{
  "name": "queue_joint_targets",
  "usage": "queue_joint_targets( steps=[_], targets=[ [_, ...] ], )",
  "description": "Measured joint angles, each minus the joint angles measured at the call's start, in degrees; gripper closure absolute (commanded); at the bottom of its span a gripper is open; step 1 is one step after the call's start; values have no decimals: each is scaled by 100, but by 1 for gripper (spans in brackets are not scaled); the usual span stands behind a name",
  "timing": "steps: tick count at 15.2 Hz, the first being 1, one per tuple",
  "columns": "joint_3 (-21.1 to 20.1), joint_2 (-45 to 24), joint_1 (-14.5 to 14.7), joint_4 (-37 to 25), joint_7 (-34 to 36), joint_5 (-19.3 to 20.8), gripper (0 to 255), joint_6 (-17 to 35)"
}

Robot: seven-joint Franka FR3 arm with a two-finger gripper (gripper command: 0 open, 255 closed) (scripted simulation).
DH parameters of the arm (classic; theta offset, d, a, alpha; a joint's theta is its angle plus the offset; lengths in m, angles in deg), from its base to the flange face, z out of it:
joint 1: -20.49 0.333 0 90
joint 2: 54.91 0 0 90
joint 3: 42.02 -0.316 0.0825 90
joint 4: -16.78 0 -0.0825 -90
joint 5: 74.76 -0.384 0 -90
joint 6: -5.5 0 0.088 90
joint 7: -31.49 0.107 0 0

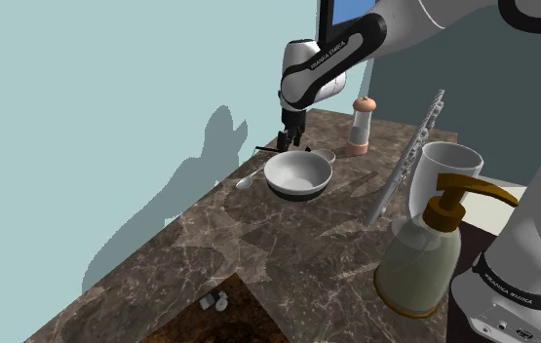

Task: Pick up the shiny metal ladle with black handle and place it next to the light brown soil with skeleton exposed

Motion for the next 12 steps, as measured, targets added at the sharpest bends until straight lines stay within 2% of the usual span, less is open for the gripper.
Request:
queue_joint_targets(
  steps=[7,8,12],
  targets=[
    [-7,-79,6,33,3,-9,0,115],
    [-7,-79,6,33,3,-9,255,115],
    [-6,-79,5,33,4,-9,255,115]
  ],
)
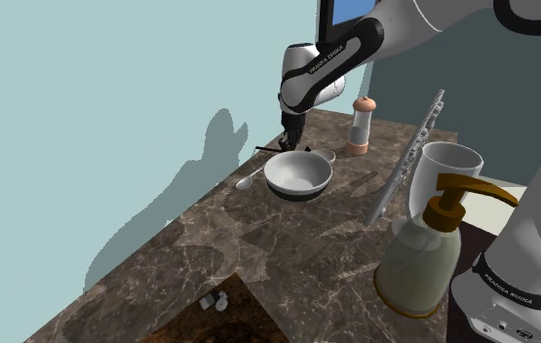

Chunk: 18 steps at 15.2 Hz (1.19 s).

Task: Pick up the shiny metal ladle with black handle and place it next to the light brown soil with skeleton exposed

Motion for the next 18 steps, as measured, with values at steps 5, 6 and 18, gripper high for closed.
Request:
queue_joint_targets(
  steps=[5,6,18],
  targets=[
    [-1,1,0,1,-1,0,255,0],
    [-1,0,1,1,-1,0,255,1],
    [18,428,6,-322,51,60,255,-747]
  ],
)
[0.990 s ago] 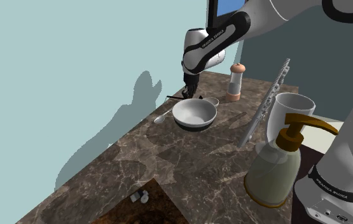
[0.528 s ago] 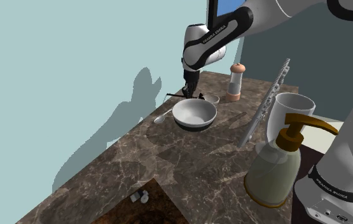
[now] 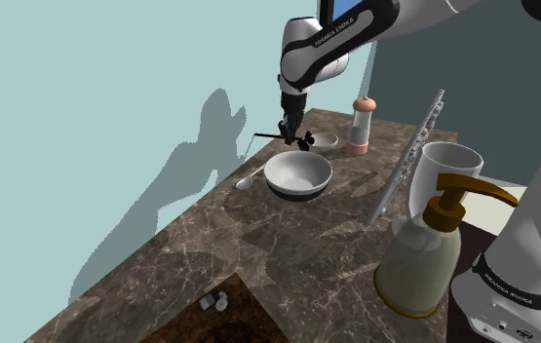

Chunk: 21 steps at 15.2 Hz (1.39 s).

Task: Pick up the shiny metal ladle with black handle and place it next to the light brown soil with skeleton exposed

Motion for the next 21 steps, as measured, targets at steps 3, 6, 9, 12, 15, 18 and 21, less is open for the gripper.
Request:
queue_joint_targets(
  steps=[3,6,9,12,15,18,21],
  targets=[
    [-3,83,10,-131,29,16,255,-215],
    [2,176,8,-238,38,28,255,-413],
    [3,235,9,-397,50,38,255,-630],
    [11,280,1,-583,49,45,255,-863],
    [-59,414,100,-539,231,80,255,-946],
    [-221,512,308,-396,616,135,255,-889],
    [-386,605,513,-291,1008,188,255,-866]
  ],
)
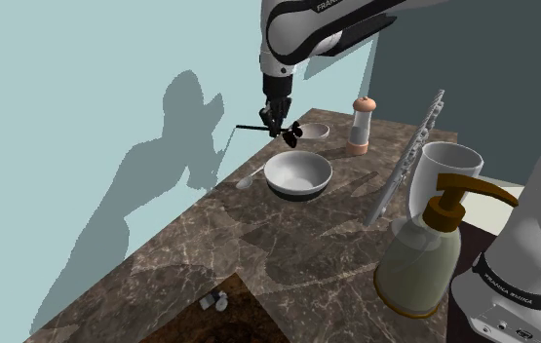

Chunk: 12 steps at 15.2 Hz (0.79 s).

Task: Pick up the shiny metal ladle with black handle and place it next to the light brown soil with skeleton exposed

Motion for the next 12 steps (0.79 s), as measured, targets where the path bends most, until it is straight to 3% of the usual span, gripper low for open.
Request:
queue_joint_targets(
  steps=[12],
  targets=[
    [-714,-68,849,-115,1661,236,255,-43]
  ],
)
